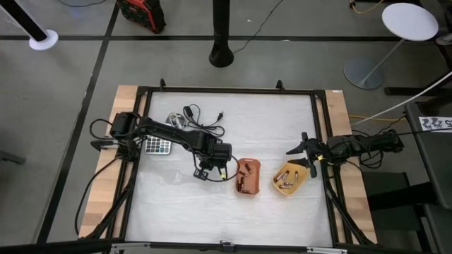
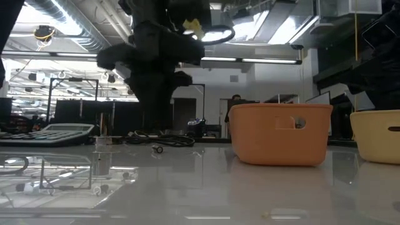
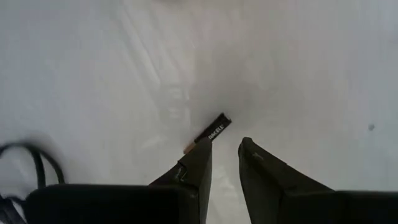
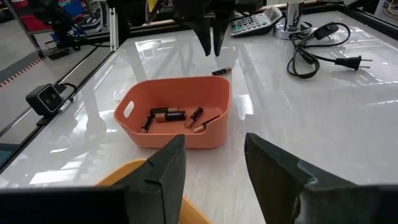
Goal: Sort batteries
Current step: Put the black battery into the orange bin
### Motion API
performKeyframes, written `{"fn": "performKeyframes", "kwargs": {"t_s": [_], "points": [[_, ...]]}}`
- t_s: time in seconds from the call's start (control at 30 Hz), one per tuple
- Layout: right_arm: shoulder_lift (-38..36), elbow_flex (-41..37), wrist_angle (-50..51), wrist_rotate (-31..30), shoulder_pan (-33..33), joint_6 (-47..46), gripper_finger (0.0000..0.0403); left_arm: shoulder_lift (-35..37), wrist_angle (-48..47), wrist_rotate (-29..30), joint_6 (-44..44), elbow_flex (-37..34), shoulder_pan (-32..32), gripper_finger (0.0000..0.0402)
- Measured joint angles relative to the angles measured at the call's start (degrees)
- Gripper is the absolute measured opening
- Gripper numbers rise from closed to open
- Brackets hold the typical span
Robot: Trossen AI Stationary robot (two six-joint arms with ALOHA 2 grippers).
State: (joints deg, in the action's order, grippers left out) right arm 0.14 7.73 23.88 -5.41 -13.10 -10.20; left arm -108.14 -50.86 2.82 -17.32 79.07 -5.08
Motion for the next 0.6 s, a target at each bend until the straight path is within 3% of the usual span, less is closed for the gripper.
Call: {"fn": "performKeyframes", "kwargs": {"t_s": [0.17, 0.6], "points": [[0.0, 0.0, 0.0, 0.0, 0.0, 0.0, 0.0161, -0.9, 1.2, 0.1, -9.0, 0.0, -0.2, 0.007], [0.0, 0.0, 0.0, 0.0, 0.0, 0.0, 0.0161, -5.7, 2.3, 1.7, -19.2, 0.0, -0.2, 0.007]]}}
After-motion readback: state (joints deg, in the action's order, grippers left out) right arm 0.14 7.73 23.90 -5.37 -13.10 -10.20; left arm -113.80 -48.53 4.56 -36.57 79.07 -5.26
